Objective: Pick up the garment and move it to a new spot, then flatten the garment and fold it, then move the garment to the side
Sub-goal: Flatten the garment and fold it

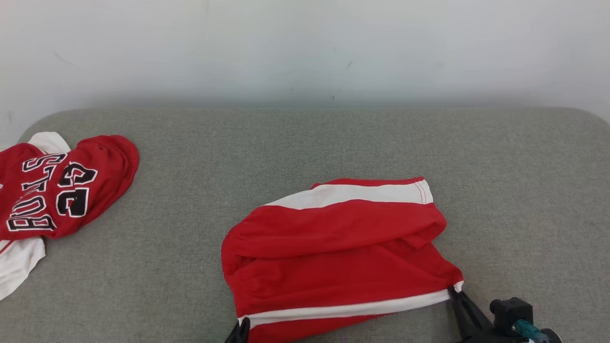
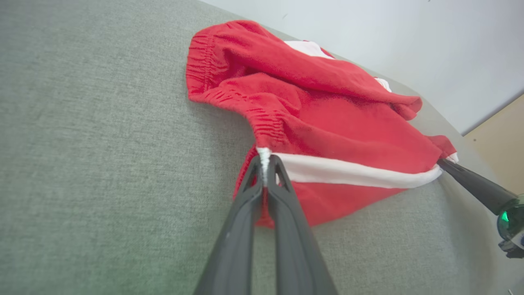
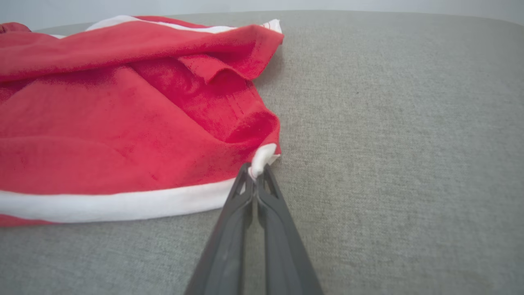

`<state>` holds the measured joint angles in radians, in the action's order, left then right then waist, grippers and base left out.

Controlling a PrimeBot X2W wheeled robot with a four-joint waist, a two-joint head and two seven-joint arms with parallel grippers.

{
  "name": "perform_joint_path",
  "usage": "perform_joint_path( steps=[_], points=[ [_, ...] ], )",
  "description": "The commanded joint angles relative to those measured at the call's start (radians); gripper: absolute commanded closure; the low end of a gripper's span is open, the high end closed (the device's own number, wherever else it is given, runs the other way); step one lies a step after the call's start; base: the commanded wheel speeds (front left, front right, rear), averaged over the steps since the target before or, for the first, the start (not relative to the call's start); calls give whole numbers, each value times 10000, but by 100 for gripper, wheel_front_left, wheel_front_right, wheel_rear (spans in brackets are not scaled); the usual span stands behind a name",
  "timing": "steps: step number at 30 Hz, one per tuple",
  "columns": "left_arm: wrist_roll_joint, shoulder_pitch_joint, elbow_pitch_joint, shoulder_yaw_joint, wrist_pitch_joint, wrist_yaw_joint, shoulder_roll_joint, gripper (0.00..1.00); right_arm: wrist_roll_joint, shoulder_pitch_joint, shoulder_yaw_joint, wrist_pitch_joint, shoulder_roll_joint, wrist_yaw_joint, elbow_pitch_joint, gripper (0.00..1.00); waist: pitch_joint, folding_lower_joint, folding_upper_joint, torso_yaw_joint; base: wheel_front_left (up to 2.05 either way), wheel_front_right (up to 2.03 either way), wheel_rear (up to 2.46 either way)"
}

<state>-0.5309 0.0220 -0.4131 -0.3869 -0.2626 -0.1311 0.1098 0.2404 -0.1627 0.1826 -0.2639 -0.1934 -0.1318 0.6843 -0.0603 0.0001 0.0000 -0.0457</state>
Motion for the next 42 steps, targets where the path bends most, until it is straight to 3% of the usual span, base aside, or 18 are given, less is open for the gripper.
perform_joint_path(
  steps=[1, 5, 11, 16, 17, 22, 29, 35, 42],
  points=[
    [118, -130, 220, 123, -34, 11, 68, 100, 79, 199, -167, -8, -58, 22, -268, 100, 6, -1, 0, -45, 0, 0, 0],
    [223, -405, 896, 399, -34, 11, 155, 100, 791, 673, -477, -6, 169, 22, -1092, 100, -33, -1, 0, -66, 0, 0, 0],
    [504, 388, 1967, 476, -34, 11, 646, 100, 1257, 300, -181, -8, -228, 22, -2402, 100, -412, -1, 0, 159, 0, 0, 0],
    [688, 2858, 2192, -374, 105, 11, 1904, 100, 1867, -1382, 315, 447, -685, 22, -3009, 100, -1106, -1, 0, 357, 0, 0, 0],
    [688, 2858, 2192, -374, 105, 11, 1904, 100, 1867, -1382, 315, 447, -685, 22, -3009, 100, -1106, -1, 0, 357, 0, 0, 0],
    [-167, 6349, 2155, -1180, 1014, 11, 3117, 100, 3123, -4017, 422, 1295, -833, 21, -3206, 100, -2146, -1, 0, 585, 0, 0, 0],
    [-2070, 11846, 1174, -1984, 2261, 12, 3944, 100, 4677, -8646, 290, 3226, -583, 21, -2025, 100, -4022, -1, 0, 979, 0, 0, 0],
    [-3018, 15578, -254, -2297, 2538, 12, 3895, 100, 5107, -12384, -344, 3895, -20, 21, -288, 100, -5038, -1, 0, 1368, 0, 0, 0],
    [-3470, 18105, -1504, -3375, 2262, 12, 3729, 100, 4945, -15300, -1172, 3888, 162, 21, 1432, 100, -5367, -1, 0, 1491, 0, 0, 0]
  ],
)
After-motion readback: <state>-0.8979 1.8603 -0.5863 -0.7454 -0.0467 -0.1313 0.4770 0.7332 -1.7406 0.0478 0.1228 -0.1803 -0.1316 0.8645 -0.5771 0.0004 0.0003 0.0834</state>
